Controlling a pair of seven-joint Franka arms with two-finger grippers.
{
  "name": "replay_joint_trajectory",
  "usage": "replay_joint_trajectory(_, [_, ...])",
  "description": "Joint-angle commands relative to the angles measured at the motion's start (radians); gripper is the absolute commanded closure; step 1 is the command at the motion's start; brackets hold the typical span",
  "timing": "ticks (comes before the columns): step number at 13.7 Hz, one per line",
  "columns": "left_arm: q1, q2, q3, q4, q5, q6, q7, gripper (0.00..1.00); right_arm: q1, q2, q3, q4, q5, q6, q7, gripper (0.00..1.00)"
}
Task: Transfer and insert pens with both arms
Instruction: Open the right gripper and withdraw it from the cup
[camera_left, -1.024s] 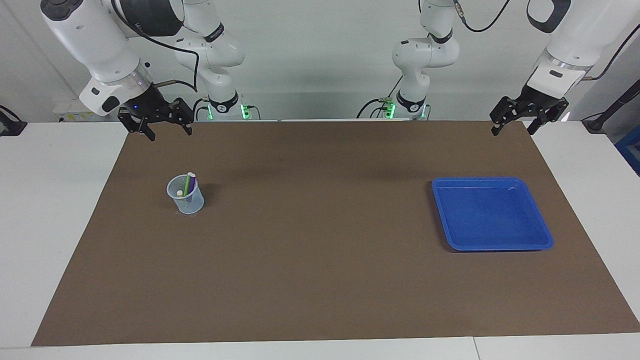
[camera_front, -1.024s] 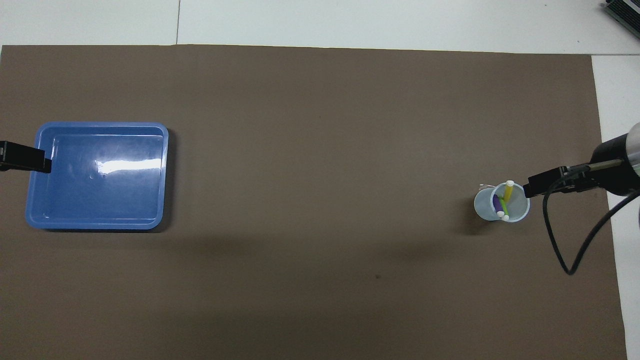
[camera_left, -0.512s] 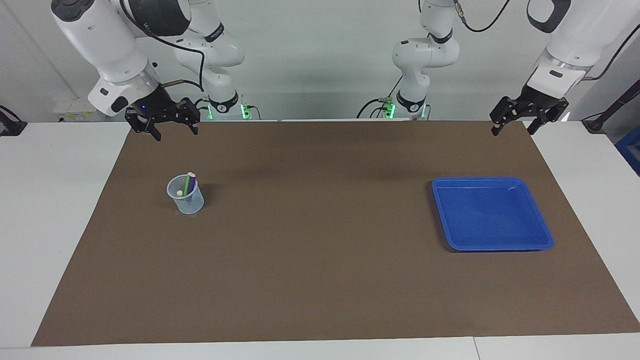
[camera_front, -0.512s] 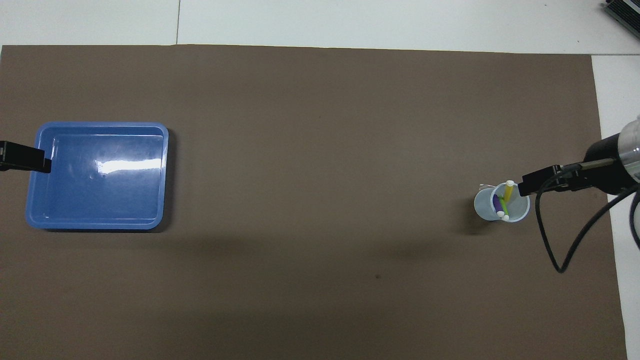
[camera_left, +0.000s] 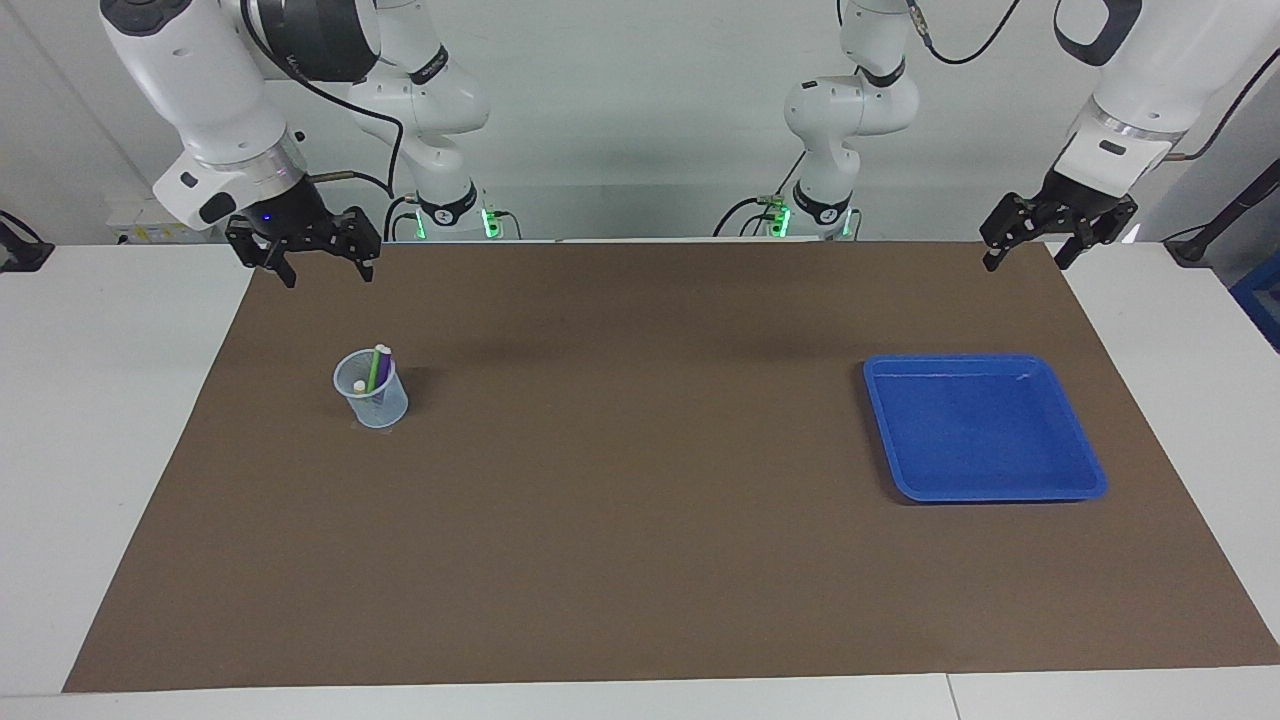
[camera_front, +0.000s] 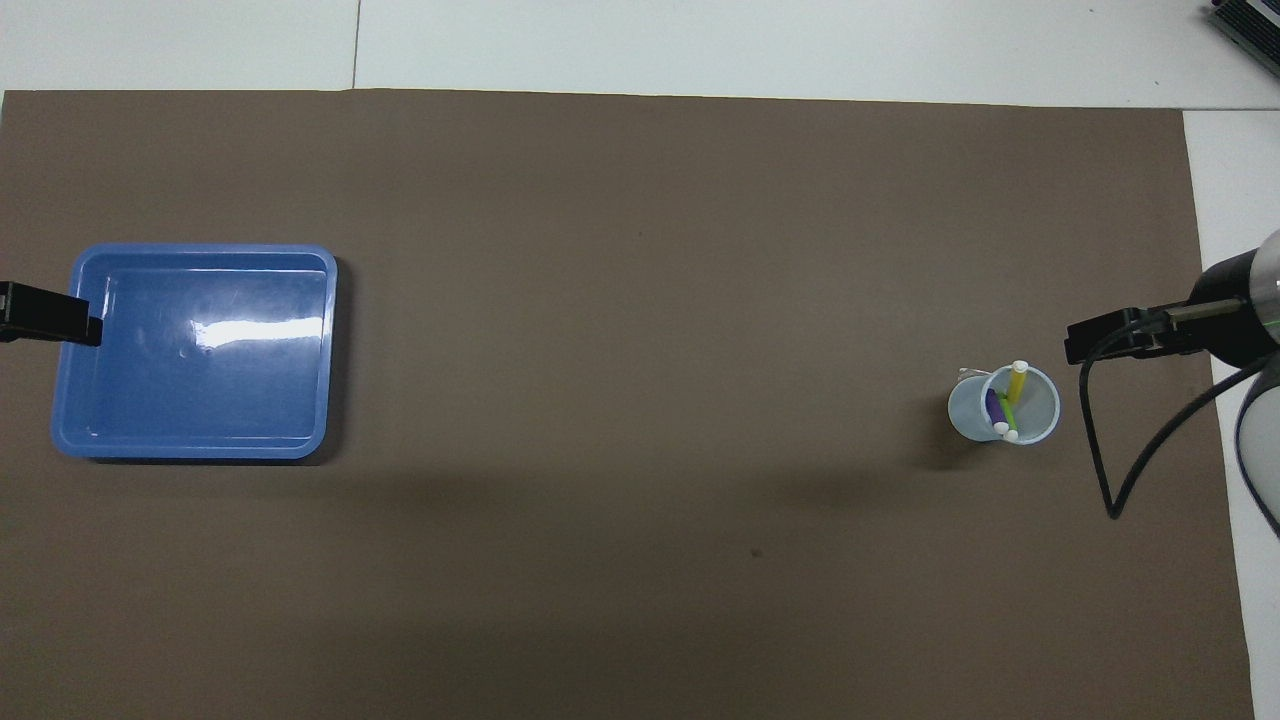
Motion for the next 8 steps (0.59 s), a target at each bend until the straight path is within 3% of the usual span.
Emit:
replay_joint_trajectory(1, [-0.004,-0.013,0.007,-0.005,-0.01,-0.004,-0.006,0.0,0.017,-0.001,-0.011,0.004,-0.021,0.004,0.024,0.0])
replay_joint_trajectory(8, [-0.004,-0.013,0.002,-0.005,-0.01,-0.01,-0.005,0.0,0.017,-0.026,-0.009,0.004,-0.017,-0.018,0.021,0.0])
